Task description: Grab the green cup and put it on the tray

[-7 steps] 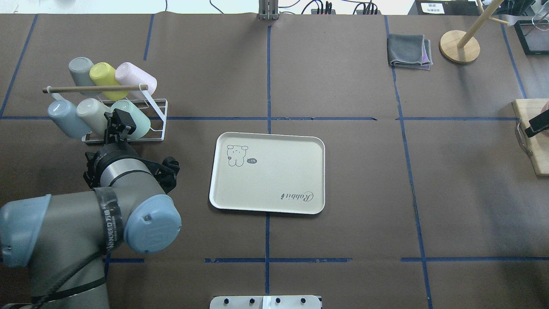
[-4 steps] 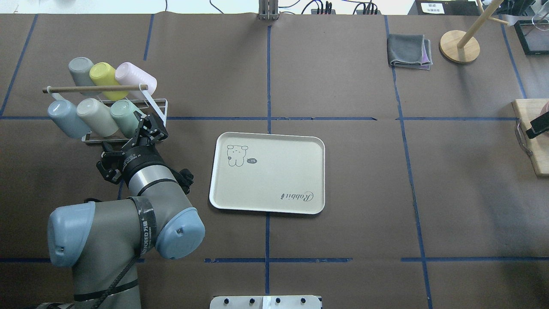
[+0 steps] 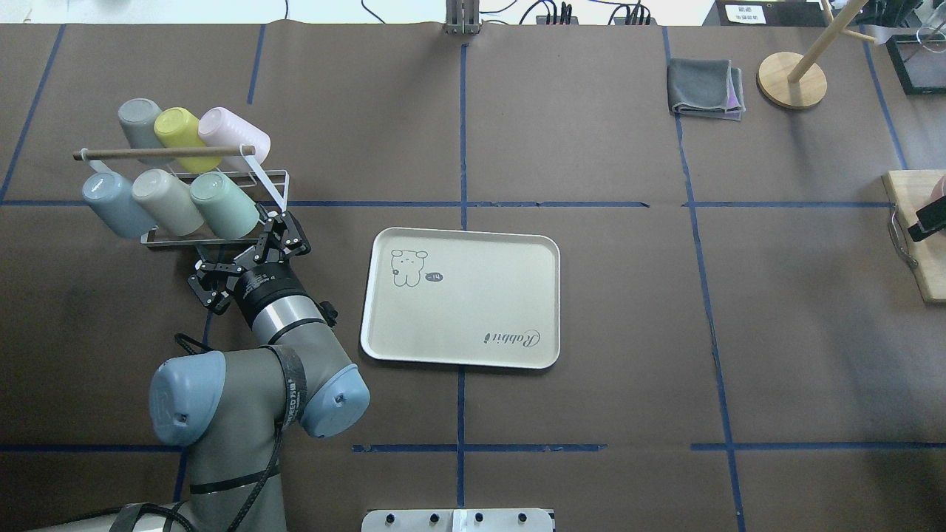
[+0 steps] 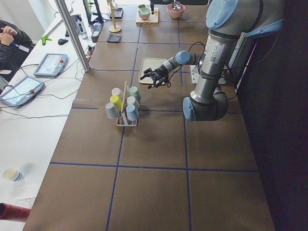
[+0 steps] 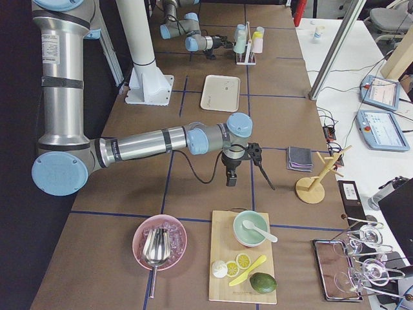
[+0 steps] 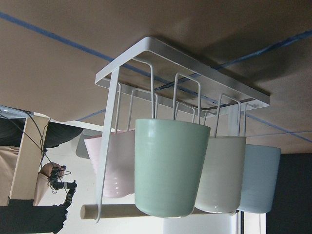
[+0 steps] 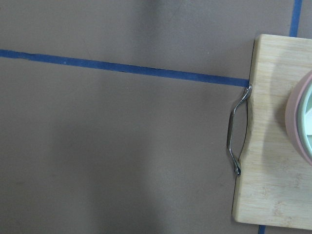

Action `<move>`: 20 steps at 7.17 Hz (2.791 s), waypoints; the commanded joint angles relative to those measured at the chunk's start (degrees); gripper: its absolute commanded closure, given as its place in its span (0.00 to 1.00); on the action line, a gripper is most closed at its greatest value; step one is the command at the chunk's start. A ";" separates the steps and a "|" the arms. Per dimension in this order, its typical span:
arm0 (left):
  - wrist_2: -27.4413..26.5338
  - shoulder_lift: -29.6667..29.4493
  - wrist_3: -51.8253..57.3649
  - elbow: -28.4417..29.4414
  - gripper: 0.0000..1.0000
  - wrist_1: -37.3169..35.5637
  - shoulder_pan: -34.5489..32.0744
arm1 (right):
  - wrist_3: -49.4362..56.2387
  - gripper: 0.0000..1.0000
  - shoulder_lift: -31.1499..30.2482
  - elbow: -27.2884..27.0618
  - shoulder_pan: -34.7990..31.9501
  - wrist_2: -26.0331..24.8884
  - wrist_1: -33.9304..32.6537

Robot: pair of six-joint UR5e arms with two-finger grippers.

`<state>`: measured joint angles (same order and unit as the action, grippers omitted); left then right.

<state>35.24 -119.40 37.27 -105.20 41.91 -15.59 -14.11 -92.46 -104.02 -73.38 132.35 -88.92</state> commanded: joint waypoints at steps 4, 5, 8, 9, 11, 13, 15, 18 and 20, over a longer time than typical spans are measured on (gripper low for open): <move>-2.64 0.65 0.00 7.64 0.00 5.90 -1.02 | -0.22 0.00 -0.01 -0.13 -0.01 0.71 0.15; -2.64 1.87 -0.09 7.73 0.00 5.90 -1.37 | -0.22 0.00 0.08 -0.13 -0.09 0.72 0.15; -2.64 1.89 -0.35 9.83 0.00 6.17 -2.52 | -0.22 0.00 0.17 -0.30 -0.10 0.80 0.15; -2.72 1.89 -0.27 10.10 0.00 7.30 -3.30 | -0.22 0.00 0.17 -0.39 -0.10 0.80 0.15; -3.51 1.80 -0.09 12.55 0.00 10.54 -3.57 | -0.22 0.00 0.17 -0.39 -0.27 0.80 0.15; -3.51 1.71 0.00 12.83 0.00 11.44 -3.57 | -0.22 0.00 0.17 -0.48 -0.36 0.98 0.15; -3.51 1.71 0.00 12.83 0.00 11.44 -4.19 | -0.22 0.00 0.17 -0.48 -0.45 1.33 0.15; -4.57 1.71 0.00 13.00 0.02 11.44 -4.63 | -0.22 0.00 0.08 -0.57 -0.45 1.51 0.15; -4.66 1.80 0.00 12.92 0.12 11.35 -4.72 | -0.13 0.00 0.08 -0.57 -0.71 2.03 0.15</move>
<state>30.64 -117.67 37.27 -92.24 53.33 -20.25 -14.31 -92.37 -104.57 -73.95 134.16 -88.77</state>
